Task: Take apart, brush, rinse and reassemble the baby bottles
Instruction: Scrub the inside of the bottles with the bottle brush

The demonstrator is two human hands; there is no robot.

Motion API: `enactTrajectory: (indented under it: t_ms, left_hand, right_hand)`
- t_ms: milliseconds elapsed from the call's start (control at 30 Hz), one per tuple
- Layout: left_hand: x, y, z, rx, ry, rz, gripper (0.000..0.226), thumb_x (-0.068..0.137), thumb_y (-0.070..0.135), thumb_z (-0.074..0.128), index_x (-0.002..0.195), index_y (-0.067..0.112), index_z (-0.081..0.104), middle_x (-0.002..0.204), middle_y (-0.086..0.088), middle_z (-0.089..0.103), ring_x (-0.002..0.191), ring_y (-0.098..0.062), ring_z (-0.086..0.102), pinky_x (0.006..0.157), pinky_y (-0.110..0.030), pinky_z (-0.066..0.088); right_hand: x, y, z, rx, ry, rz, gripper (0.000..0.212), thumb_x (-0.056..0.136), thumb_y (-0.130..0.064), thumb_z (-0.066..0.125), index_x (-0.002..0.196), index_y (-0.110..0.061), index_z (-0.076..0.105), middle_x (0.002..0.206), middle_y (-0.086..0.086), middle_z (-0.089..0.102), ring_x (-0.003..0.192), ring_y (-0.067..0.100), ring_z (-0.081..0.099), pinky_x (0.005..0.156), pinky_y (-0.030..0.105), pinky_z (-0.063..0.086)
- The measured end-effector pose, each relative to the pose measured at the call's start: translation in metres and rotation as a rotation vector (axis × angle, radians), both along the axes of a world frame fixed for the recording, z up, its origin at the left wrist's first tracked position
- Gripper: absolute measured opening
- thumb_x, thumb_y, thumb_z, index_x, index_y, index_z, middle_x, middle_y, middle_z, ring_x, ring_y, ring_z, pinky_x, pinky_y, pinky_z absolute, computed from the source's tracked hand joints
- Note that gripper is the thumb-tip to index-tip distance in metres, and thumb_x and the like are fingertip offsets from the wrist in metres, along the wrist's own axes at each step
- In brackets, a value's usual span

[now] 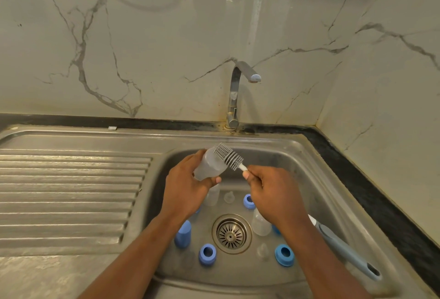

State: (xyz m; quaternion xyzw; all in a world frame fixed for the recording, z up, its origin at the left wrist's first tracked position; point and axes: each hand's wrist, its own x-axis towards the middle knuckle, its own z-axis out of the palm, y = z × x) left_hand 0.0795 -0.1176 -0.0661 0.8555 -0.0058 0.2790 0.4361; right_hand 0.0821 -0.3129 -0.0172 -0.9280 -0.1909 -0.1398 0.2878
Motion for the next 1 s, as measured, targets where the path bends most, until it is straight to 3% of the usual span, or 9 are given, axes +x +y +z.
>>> enactTrajectory:
  t_ms: [233, 400, 567, 800, 1000]
  left_hand:
    - [-0.002, 0.002, 0.0, -0.074, 0.081, 0.032, 0.055, 0.073, 0.029, 0.087, 0.122, 0.035, 0.064, 0.11, 0.012, 0.07, 0.102, -0.006, 0.065, 0.09, -0.027, 0.054]
    - [-0.006, -0.013, 0.002, 0.132, 0.088, -0.037, 0.068, 0.072, 0.033, 0.086, 0.134, 0.031, 0.058, 0.124, 0.012, 0.065, 0.108, -0.006, 0.059, 0.094, -0.031, 0.052]
    - [-0.004, 0.0, 0.004, 0.058, 0.1, 0.053, 0.058, 0.074, 0.037, 0.085, 0.127, 0.033, 0.063, 0.116, 0.012, 0.07, 0.104, -0.008, 0.065, 0.091, -0.039, 0.055]
    - [-0.01, -0.01, 0.007, 0.37, 0.113, 0.046, 0.072, 0.079, 0.039, 0.08, 0.144, 0.029, 0.05, 0.138, 0.011, 0.056, 0.121, -0.014, 0.056, 0.096, -0.028, 0.044]
    - [-0.003, 0.007, 0.01, 0.217, 0.07, 0.148, 0.047, 0.085, 0.033, 0.073, 0.131, 0.027, 0.062, 0.123, 0.003, 0.068, 0.11, -0.02, 0.065, 0.094, -0.037, 0.052]
  right_hand:
    - [-0.004, 0.009, -0.005, -0.075, 0.01, 0.134, 0.032, 0.098, -0.036, 0.049, 0.07, -0.021, 0.053, 0.056, -0.005, 0.05, 0.054, 0.015, 0.047, 0.052, 0.034, 0.036]
    - [0.005, -0.001, 0.001, 0.049, 0.026, -0.016, 0.041, 0.099, -0.031, 0.051, 0.059, -0.026, 0.041, 0.05, -0.004, 0.043, 0.05, 0.013, 0.043, 0.053, 0.035, 0.036]
    - [-0.003, 0.001, -0.002, -0.017, 0.022, 0.157, 0.042, 0.097, -0.032, 0.052, 0.057, -0.03, 0.04, 0.05, -0.006, 0.046, 0.049, 0.012, 0.043, 0.051, 0.035, 0.036]
    - [0.006, -0.003, -0.001, 0.032, 0.02, 0.007, 0.042, 0.099, -0.029, 0.051, 0.059, -0.028, 0.04, 0.05, -0.005, 0.043, 0.049, 0.013, 0.044, 0.052, 0.038, 0.042]
    - [-0.01, 0.012, -0.004, -0.191, 0.019, 0.197, 0.03, 0.098, -0.039, 0.048, 0.07, -0.029, 0.047, 0.057, -0.008, 0.046, 0.059, 0.014, 0.05, 0.055, 0.032, 0.037]
